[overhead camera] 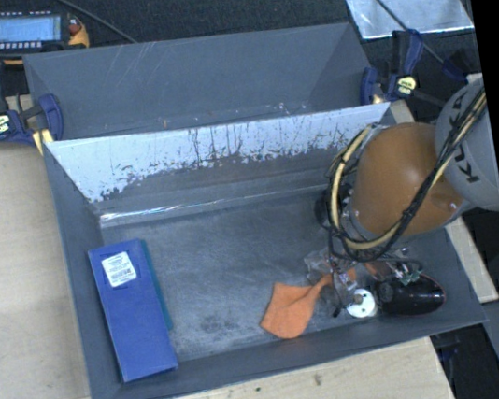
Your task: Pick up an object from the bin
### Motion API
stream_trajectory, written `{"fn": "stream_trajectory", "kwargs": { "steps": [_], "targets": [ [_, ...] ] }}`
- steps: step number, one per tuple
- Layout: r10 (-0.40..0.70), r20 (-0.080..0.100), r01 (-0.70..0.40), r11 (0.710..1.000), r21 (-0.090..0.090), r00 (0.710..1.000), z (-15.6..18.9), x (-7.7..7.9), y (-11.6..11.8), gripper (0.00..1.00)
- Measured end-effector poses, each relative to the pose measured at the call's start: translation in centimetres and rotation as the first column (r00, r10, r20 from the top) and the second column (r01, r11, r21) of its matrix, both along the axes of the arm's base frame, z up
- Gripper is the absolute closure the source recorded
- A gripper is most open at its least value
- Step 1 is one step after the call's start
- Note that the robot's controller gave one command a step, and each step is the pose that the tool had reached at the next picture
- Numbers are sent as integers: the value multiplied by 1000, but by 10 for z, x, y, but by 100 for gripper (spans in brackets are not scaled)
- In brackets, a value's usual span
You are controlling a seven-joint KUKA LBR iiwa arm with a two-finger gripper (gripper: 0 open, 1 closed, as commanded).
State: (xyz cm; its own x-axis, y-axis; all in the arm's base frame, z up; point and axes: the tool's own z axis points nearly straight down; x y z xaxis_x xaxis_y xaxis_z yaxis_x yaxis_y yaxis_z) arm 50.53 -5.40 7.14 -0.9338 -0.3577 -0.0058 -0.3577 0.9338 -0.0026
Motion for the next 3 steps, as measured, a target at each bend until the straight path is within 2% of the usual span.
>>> {"fn": "stream_trajectory", "kwargs": {
  "steps": [3],
  "targets": [
    [-1,0,1,1000,0,1000,0,0,0,100]
  ]
}}
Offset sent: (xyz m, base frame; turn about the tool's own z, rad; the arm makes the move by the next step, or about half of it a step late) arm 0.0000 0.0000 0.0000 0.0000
